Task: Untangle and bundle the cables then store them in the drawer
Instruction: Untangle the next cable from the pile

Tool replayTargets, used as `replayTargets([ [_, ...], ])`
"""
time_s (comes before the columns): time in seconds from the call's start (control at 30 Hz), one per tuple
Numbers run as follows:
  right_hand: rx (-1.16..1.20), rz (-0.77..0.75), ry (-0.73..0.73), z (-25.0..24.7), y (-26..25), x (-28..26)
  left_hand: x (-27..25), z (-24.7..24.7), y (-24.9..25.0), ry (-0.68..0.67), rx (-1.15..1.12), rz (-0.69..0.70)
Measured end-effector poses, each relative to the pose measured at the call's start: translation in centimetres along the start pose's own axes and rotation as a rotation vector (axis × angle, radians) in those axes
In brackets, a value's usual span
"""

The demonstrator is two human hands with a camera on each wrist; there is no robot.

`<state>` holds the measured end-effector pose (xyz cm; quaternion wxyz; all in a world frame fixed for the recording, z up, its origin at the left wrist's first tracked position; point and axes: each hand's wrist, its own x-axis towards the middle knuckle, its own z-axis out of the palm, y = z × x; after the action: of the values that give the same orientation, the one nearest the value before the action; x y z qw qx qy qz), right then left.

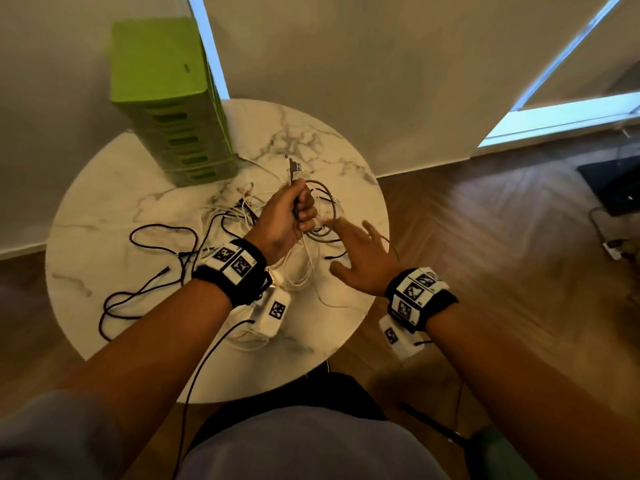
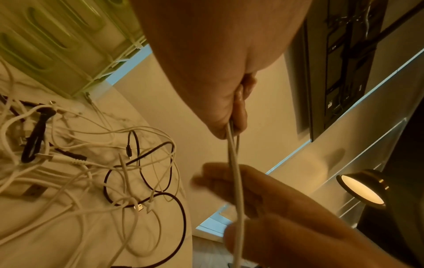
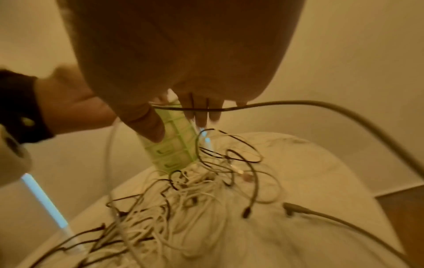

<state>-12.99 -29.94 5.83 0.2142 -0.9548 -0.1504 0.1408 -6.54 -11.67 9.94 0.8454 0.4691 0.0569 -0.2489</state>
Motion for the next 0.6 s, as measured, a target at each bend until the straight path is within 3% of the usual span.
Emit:
replayTargets([
  [0.13, 0.091, 0.011, -0.089, -0.8, -1.8, 0.9, 0.5, -1.0, 0.2, 0.055, 0.113, 0.096],
  [0.33, -0.16, 0.013, -0.12, -4.2, 2.6, -0.5, 1.0, -1.7, -0.2, 0.192, 0.366, 0.187],
  [0.4, -0.252, 0.094, -0.21, -5.1, 4.4, -1.2, 1.1, -1.6, -0.1, 0.167, 0.279, 0.17],
  [0.53, -0.575, 0.41, -0.486, -5.4, 6.8, -3.5, 0.8, -1.3, 0.6, 0.058, 0.11, 0.121],
  [0.6, -0.413, 0.431, -0.368, -4.9, 6.6, -3.8, 0.5, -1.1, 0.9, 0.027, 0.097, 0.078],
])
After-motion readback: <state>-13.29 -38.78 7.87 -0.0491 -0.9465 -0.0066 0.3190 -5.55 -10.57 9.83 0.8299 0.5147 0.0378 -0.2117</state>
